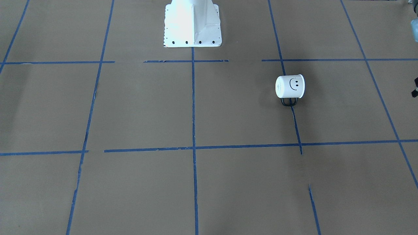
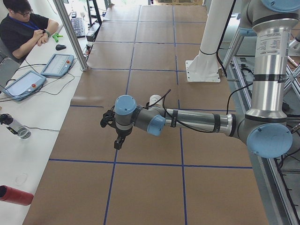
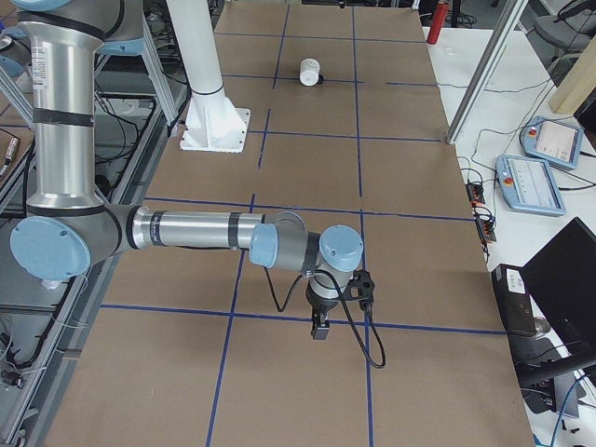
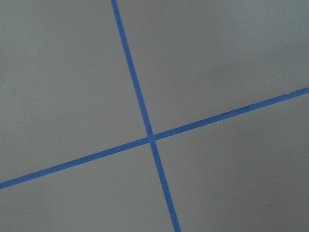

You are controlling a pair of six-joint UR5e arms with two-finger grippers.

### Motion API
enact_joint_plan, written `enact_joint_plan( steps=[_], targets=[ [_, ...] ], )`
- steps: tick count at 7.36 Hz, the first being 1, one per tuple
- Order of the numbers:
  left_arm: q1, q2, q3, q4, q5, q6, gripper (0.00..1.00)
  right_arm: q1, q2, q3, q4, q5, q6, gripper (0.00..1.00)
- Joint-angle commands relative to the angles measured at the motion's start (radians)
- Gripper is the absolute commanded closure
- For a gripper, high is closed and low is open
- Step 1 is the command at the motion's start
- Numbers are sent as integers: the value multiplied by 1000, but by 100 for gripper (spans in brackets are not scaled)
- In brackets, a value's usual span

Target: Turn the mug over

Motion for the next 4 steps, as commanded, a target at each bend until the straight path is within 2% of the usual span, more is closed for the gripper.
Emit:
enact_joint_plan(
  steps=[1, 2, 3, 4],
  targets=[
    [190, 60, 7, -329, 7, -418, 0, 0, 0, 0, 0, 0, 0, 0],
    [264, 118, 9, -534, 16, -615, 0, 0, 0, 0, 0, 0, 0, 0],
    [351, 179, 9, -763, 115, -816, 0, 0, 0, 0, 0, 0, 0, 0],
    [475, 219, 9, -899, 230, -988, 0, 0, 0, 0, 0, 0, 0, 0]
  ],
)
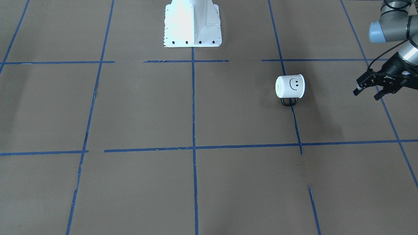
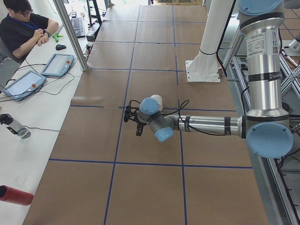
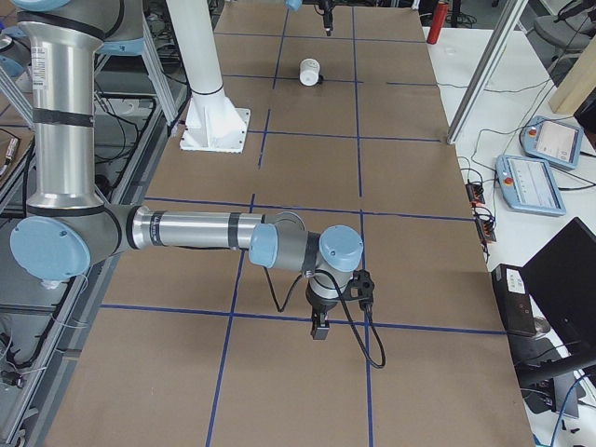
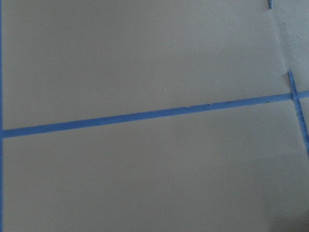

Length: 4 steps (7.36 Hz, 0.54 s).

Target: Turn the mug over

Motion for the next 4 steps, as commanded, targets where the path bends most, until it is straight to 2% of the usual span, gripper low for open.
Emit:
enact_joint_plan(
  steps=[1, 3, 4],
  targets=[
    [216, 59, -10, -277, 166, -373, 0, 0, 0, 0, 0, 0, 0, 0],
    [309, 44, -13, -503, 166, -618, 0, 0, 0, 0, 0, 0, 0, 0],
    [335, -12, 11, -541, 172, -677, 0, 0, 0, 0, 0, 0, 0, 0]
  ],
)
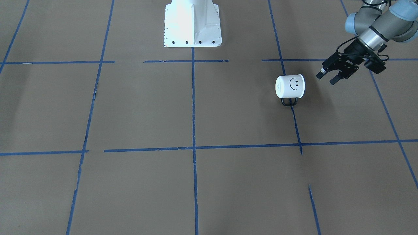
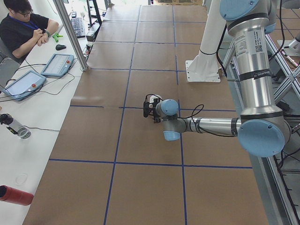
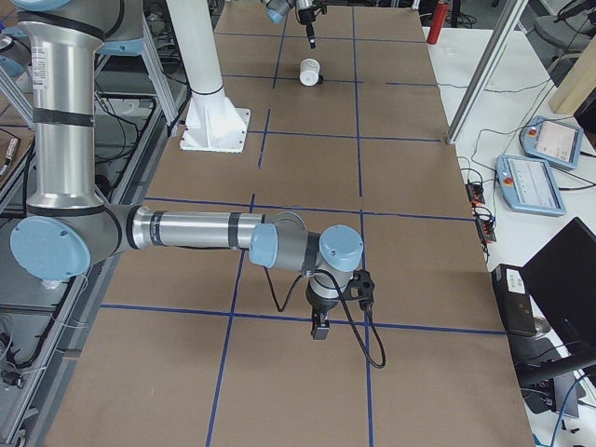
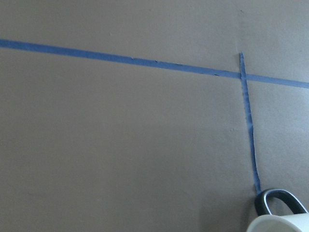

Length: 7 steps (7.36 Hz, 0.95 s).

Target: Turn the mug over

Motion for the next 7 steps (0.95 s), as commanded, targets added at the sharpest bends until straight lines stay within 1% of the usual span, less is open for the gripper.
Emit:
enact_joint_plan(
  steps=[1, 2, 3, 4, 5, 6, 7],
  targets=[
    [67, -82, 50, -103, 42, -115, 0, 0, 0, 0, 0, 0, 0, 0],
    [94, -89, 96, -171, 86, -114, 0, 0, 0, 0, 0, 0, 0, 0],
    [106, -115, 136, -233, 91, -115, 0, 0, 0, 0, 0, 0, 0, 0],
    [116, -136, 148, -241, 91, -117, 0, 0, 0, 0, 0, 0, 0, 0],
    [116, -150, 150, -253, 114, -118, 0, 0, 0, 0, 0, 0, 0, 0],
    [120, -158, 154, -263, 133, -118, 10, 0, 0, 0, 0, 0, 0, 0],
    [120, -172, 156, -263, 133, -120, 30, 0, 0, 0, 0, 0, 0, 0]
  ],
)
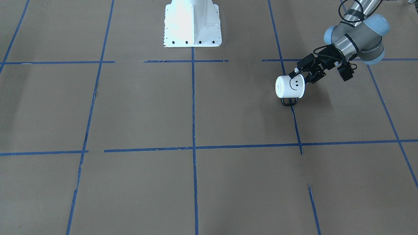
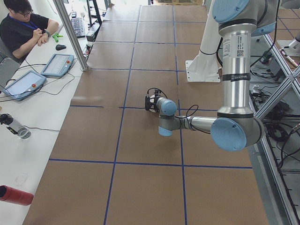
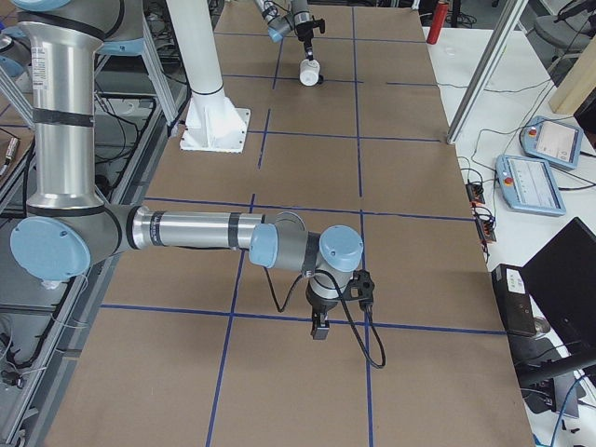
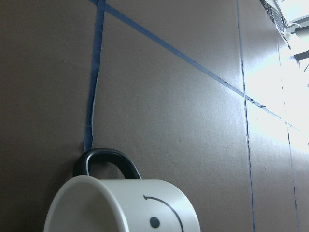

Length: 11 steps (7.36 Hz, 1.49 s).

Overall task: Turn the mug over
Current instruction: 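Reach the left gripper to the white mug's rim and grasp it, then lift the mug with the left gripper and carry it toward the table center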

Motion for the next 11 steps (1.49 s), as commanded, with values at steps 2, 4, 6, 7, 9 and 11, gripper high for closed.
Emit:
enact_joint_plan(
  steps=[2, 4, 6, 7, 9, 11],
  targets=[
    [2, -49, 10, -6, 0, 0, 69, 0, 0, 0, 0, 0, 0, 0],
    [-1, -126, 1, -4, -52, -18, 100, 0, 0, 0, 0, 0, 0, 0],
    [-24, -254, -2, 28, -92, -158, 100, 0, 0, 0, 0, 0, 0, 0],
    [-33, -336, -5, 136, -92, -184, 100, 0, 0, 0, 0, 0, 0, 0],
    [-38, -479, -7, 456, -85, -186, 100, 0, 0, 0, 0, 0, 0, 0],
    [-35, -592, -11, 746, -78, -175, 100, 0, 0, 0, 0, 0, 0, 0]
  ],
)
